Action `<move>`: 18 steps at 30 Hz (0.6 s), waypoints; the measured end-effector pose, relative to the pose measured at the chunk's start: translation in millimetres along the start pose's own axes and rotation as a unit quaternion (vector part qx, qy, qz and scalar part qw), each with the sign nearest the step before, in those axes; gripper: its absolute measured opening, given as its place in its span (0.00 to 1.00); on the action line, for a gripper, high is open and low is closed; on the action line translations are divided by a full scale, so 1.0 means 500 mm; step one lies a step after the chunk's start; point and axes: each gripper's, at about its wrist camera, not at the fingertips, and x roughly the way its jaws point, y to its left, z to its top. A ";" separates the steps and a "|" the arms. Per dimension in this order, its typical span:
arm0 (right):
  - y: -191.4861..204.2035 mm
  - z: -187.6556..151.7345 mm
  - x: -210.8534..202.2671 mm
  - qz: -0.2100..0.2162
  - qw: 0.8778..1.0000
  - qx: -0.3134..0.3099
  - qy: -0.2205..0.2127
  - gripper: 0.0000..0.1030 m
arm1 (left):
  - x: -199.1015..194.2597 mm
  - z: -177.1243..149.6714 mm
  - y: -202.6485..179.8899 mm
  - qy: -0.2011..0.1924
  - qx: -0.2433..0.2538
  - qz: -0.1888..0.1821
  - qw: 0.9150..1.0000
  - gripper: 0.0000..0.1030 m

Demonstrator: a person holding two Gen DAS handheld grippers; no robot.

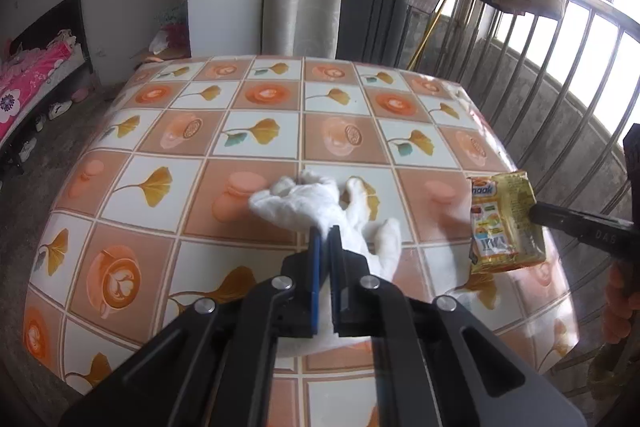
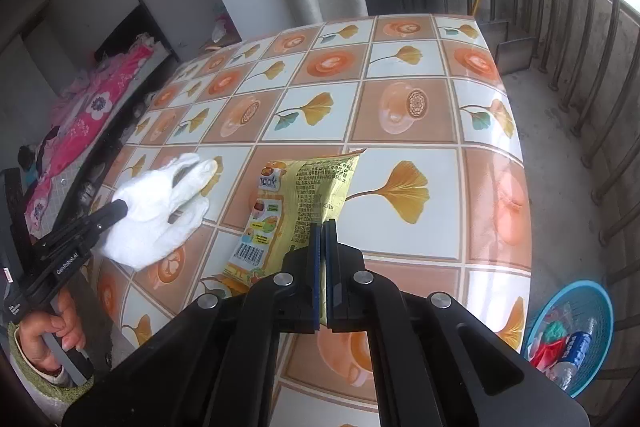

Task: Collect trash
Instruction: 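Grasp the white glove with the left tool while the right tool holds the packet, then carry the glove and packet over the blue wastebasket and open both tools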

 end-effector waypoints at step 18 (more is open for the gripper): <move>-0.017 0.009 -0.080 0.015 0.999 0.014 -0.045 0.00 | -0.096 0.050 -0.120 -0.059 0.089 0.000 0.994 0.03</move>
